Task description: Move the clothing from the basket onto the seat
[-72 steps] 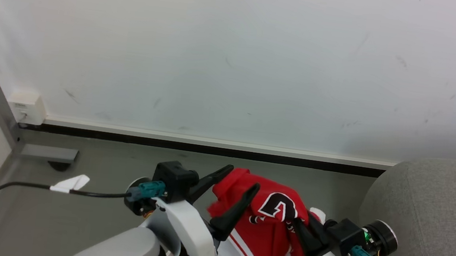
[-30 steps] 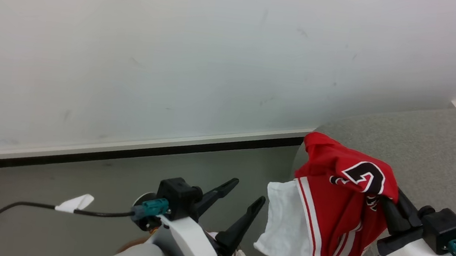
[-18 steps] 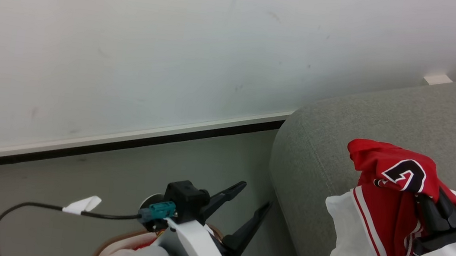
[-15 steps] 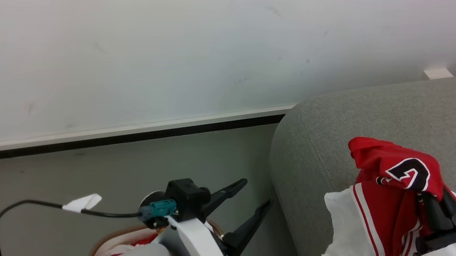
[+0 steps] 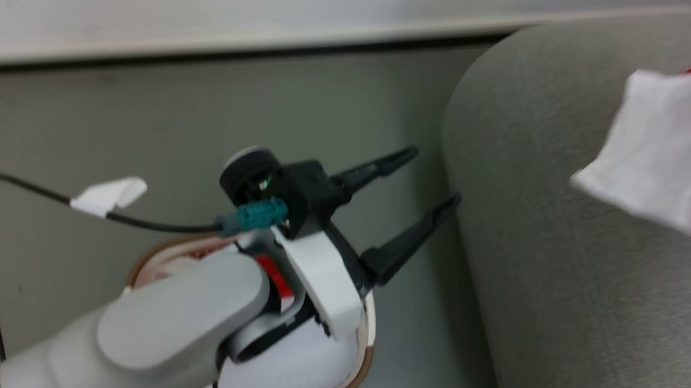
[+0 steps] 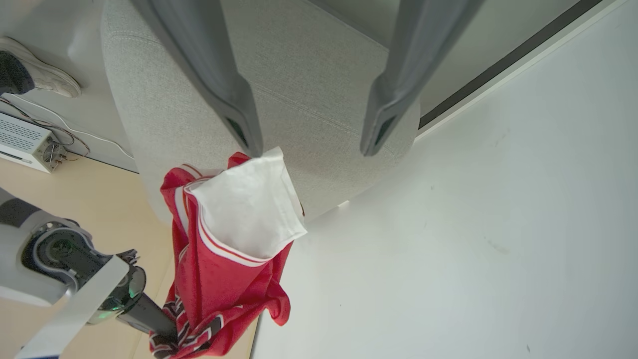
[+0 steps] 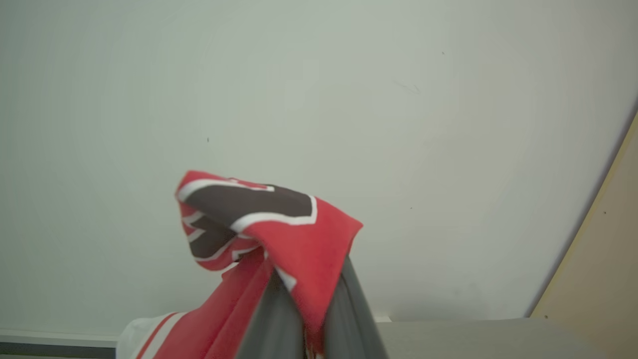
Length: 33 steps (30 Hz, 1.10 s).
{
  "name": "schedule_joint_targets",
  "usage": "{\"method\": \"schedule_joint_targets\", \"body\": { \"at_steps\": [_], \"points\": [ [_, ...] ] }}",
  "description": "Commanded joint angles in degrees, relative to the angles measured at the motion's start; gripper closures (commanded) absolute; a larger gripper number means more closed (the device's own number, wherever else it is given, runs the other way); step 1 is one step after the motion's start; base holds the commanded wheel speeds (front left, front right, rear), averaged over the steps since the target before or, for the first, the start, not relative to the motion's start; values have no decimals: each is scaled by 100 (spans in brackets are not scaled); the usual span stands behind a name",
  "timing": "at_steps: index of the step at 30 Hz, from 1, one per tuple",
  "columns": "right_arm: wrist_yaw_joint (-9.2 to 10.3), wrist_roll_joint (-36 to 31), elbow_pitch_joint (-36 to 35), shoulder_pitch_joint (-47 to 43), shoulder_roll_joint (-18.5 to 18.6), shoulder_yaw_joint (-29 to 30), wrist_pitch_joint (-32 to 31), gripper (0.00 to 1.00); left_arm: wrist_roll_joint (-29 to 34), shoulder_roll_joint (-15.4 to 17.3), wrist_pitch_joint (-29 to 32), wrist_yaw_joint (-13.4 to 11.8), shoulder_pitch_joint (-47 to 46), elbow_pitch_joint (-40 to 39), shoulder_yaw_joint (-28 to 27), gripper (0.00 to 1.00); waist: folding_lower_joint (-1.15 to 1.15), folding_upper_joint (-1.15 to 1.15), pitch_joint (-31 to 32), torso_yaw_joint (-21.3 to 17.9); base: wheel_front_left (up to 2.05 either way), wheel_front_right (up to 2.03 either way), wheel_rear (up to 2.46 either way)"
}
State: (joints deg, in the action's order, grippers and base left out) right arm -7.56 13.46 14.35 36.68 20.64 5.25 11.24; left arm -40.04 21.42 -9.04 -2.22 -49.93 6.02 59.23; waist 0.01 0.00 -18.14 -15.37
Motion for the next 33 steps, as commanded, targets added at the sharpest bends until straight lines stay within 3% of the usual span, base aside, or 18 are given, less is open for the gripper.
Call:
{"method": "schedule_joint_targets", "body": {
  "at_steps": [1,6,12,20,21,22,23,24,29,33],
  "points": [
    [14,-82,-7,275,112,125,-52,100,82,66,32,30,-177,-27,-51,0,-1,0,-1021,388,0,0,0],
    [14,-252,290,1183,372,750,-399,100,283,59,101,156,-748,-147,-112,0,-1,0,-1785,627,0,0,0],
    [14,-697,1064,1765,662,1583,-555,100,400,-80,71,209,-1097,-177,-119,0,-1,0,-2263,848,0,0,0],
    [14,-1471,2533,1392,223,2608,-163,97,347,-24,-38,174,-867,-28,-56,0,-1,0,-2238,870,0,0,0],
    [14,-1537,2701,1380,172,2684,-83,81,335,0,-57,170,-829,-10,-51,0,-1,0,-2193,855,0,0,0],
    [14,-1572,2847,1364,78,2739,11,75,323,34,-66,161,-791,11,-48,0,-1,0,-2150,837,0,0,0],
    [14,-1614,2961,1355,-5,2768,98,9,308,63,-74,154,-753,30,-53,0,-1,0,-2103,810,0,0,0],
    [14,-1668,3056,1338,-70,2772,180,0,282,100,-81,146,-709,47,-52,0,-1,0,-2047,780,0,0,0],
    [14,-1807,3143,1122,-322,2563,375,0,160,209,-175,79,-476,128,-84,0,-1,0,-1567,611,0,0,0],
    [14,-1890,2735,764,-487,2278,394,0,11,233,-318,29,-141,232,-144,0,-1,0,-1059,565,0,0,0]
  ]
}}
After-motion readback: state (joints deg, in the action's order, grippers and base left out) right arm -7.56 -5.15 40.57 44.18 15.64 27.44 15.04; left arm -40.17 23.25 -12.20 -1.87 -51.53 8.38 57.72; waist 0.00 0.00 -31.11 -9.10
